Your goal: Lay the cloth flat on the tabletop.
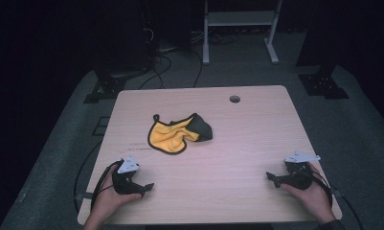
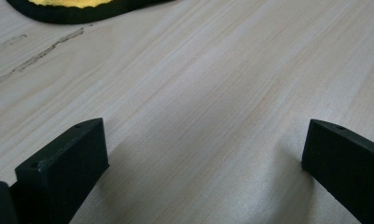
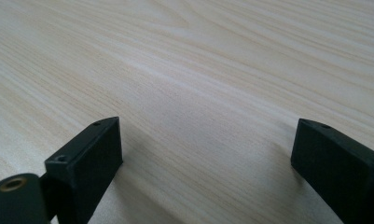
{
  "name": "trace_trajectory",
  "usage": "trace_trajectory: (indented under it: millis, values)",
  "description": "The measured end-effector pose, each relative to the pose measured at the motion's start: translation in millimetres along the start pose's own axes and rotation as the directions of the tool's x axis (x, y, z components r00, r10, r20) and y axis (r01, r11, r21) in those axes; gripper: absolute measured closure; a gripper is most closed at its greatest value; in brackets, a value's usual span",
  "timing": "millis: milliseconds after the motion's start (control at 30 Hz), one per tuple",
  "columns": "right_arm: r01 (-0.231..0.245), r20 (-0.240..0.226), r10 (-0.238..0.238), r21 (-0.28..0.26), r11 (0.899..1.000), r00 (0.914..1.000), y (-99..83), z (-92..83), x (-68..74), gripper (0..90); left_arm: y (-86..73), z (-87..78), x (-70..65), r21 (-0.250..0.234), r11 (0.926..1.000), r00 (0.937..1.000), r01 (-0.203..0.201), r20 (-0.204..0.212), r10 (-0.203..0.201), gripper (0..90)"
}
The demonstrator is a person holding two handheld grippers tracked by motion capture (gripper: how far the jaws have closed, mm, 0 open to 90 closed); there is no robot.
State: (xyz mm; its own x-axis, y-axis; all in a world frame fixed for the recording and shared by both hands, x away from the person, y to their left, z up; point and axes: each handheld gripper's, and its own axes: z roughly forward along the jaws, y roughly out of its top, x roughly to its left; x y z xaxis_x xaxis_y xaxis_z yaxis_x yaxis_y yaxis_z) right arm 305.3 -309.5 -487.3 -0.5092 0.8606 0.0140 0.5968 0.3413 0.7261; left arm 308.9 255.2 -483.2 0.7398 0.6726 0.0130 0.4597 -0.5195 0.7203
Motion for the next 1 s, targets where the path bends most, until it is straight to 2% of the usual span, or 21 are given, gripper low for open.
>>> trace_trajectory:
  millis: [133, 200, 233, 267, 400, 567, 600, 733, 1000]
  values:
    - [0.0, 0.0, 0.0, 0.0, 1.0, 1.0, 0.0, 0.0, 0.0, 7.8, -1.3, -3.2, 2.5, -0.032, 0.9993, 0.9996, 0.022, -0.017, -0.022, 13.7]
    - [0.001, 0.0, -0.001, 0.0, 1.0, 1.0, 0.0, 0.1, -0.1, 7.8, -0.8, -4.4, 3.6, -0.025, 0.9995, 0.9997, 0.02, -0.013, -0.02, 20.3]
    - [0.0, 0.0, 0.0, 0.0, 1.0, 1.0, 0.1, 0.1, -0.1, 7.8, -0.1, -4.9, 4.1, -0.03, 0.9993, 0.9997, 0.024, -0.01, -0.024, 20.3]
    - [0.0, 0.001, 0.0, -0.001, 1.0, 1.0, 0.4, 0.4, -0.3, 7.8, 2.1, -5.5, 4.2, -0.027, 0.9995, 0.9998, 0.019, -0.006, -0.019, 25.7]
    - [-0.001, 0.004, 0.001, 0.0, 1.0, 1.0, 1.0, 1.0, -0.5, 7.7, 8.0, -7.2, 4.3, -0.044, 0.9989, 0.9998, 0.019, -0.006, -0.019, 31.9]
    - [0.0, 0.003, 0.0, -0.001, 1.0, 1.0, 0.9, 1.1, -0.5, 7.7, 20.9, -7.8, 5.5, -0.085, 0.9959, 0.9995, 0.032, -0.001, -0.032, 36.4]
    - [-0.001, 0.003, 0.001, -0.001, 1.0, 1.0, 1.0, 1.2, -0.5, 7.8, 28.5, -6.8, 5.5, -0.093, 0.9951, 0.9994, 0.034, -0.002, -0.034, 36.9]
    - [0.003, 0.002, -0.003, -0.001, 1.0, 1.0, 1.5, 1.7, -0.8, 7.8, 42.1, -3.7, 5.5, -0.119, 0.9922, 0.9993, 0.036, -0.003, -0.036, 38.1]
    - [0.005, 0.001, -0.005, 0.0, 1.0, 1.0, 1.7, 1.9, -1.1, 7.8, 60.8, 7.1, 7.0, -0.127, 0.9918, 0.9999, 0.013, 0.005, -0.012, 44.8]
